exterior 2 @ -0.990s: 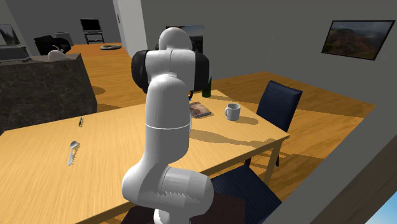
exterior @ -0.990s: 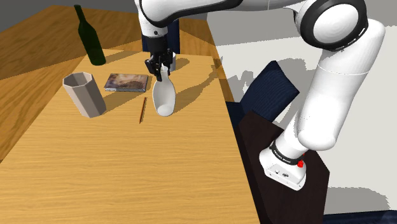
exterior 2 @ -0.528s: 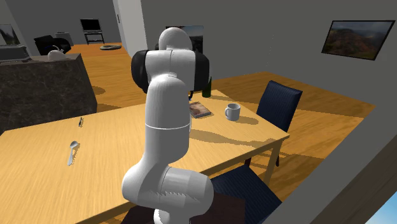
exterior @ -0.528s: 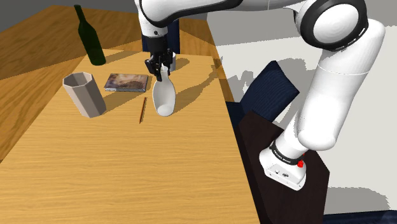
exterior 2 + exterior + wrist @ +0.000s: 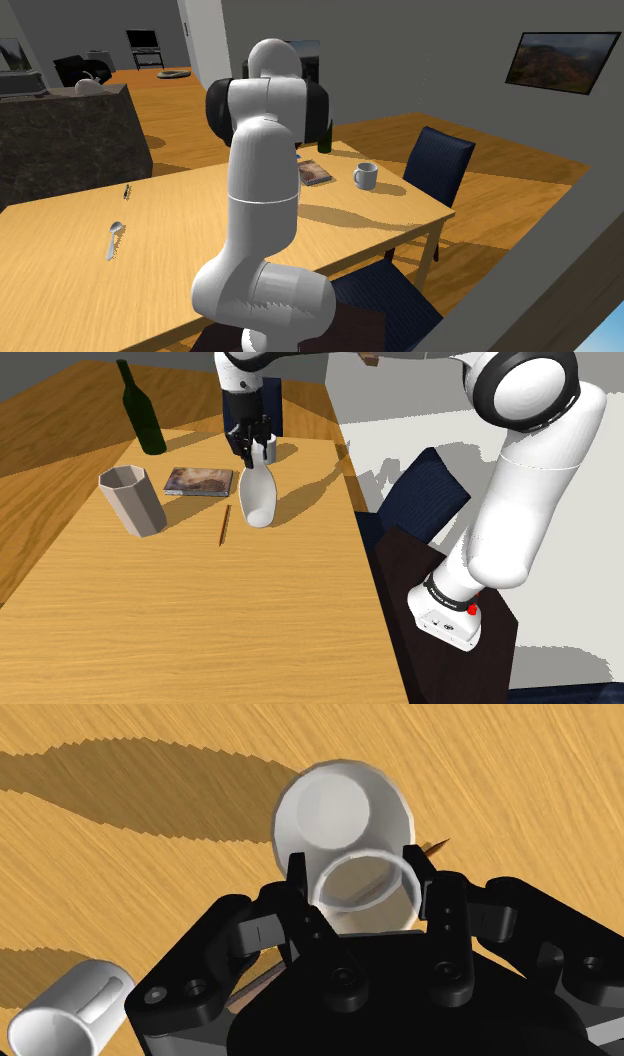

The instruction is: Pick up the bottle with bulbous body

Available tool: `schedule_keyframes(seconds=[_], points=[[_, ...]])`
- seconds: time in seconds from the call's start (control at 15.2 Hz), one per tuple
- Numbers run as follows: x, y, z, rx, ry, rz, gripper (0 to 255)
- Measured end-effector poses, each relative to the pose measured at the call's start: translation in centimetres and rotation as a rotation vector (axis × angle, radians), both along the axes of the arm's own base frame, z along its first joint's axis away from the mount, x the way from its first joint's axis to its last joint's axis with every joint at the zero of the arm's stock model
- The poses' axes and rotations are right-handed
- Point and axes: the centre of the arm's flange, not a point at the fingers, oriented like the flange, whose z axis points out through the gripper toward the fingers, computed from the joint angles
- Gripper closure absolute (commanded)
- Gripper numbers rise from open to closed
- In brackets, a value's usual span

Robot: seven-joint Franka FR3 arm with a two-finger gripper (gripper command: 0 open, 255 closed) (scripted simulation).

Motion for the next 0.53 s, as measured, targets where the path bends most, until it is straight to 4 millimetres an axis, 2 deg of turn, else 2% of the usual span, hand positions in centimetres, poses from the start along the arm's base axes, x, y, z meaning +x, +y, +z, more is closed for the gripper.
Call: schedule_keyframes(seconds=[0.53], points=[[0.0, 0.0, 3.9, 0.0, 0.0, 0.0, 255]])
